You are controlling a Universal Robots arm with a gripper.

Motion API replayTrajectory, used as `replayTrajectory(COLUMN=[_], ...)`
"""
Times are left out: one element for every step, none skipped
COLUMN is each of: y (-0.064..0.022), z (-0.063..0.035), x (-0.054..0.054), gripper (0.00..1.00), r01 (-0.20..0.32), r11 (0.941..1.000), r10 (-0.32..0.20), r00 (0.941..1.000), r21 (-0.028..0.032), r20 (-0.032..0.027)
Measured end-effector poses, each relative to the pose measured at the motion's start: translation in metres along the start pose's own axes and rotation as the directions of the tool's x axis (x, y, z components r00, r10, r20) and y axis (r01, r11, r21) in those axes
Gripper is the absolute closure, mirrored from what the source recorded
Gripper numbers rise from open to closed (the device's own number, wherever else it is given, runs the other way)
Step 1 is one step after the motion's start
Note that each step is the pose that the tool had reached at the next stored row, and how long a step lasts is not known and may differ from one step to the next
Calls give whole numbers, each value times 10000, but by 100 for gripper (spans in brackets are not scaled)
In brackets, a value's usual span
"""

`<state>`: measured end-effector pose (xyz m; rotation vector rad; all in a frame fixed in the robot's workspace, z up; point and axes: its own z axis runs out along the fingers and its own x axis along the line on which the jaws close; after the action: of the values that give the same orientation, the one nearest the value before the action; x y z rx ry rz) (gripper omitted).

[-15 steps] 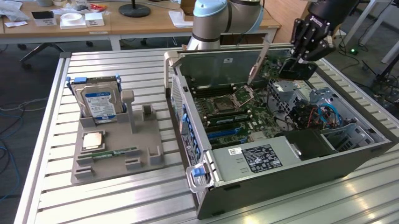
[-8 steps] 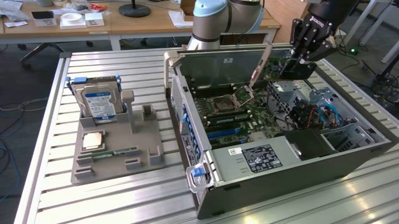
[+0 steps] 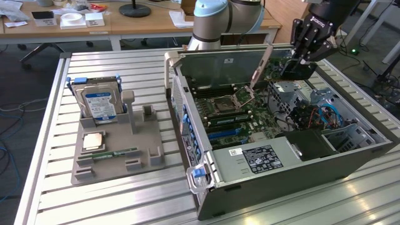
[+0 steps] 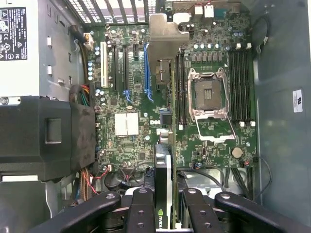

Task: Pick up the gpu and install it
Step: 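Insert the gpu into the slot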

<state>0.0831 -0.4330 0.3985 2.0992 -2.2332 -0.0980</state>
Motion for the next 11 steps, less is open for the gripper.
replayTrajectory(y=[5, 11, 20, 30, 41, 49, 53, 53, 53, 53, 56], z=[4, 8, 13, 19, 25, 29, 29, 29, 29, 29, 30], x=[0, 1, 1, 2, 3, 3, 4, 4, 4, 4, 4], gripper=[73, 73, 73, 73, 73, 73, 73, 73, 73, 73, 73], r01=[3, 7, 12, 17, 24, 30, 33, 34, 35, 36, 34], r11=[10000, 10000, 9999, 9999, 9997, 9996, 9996, 9995, 9995, 9995, 9995], r10=[-3, -7, -12, -17, -24, -30, -34, -35, -36, -36, -34], r00=[10000, 10000, 10000, 10000, 10000, 10000, 10000, 10000, 10000, 10000, 10000], r21=[27, 68, 120, 172, 228, 275, 297, 299, 299, 300, 302], r20=[2, 2, 6, 11, 16, 18, 18, 19, 18, 18, 19])
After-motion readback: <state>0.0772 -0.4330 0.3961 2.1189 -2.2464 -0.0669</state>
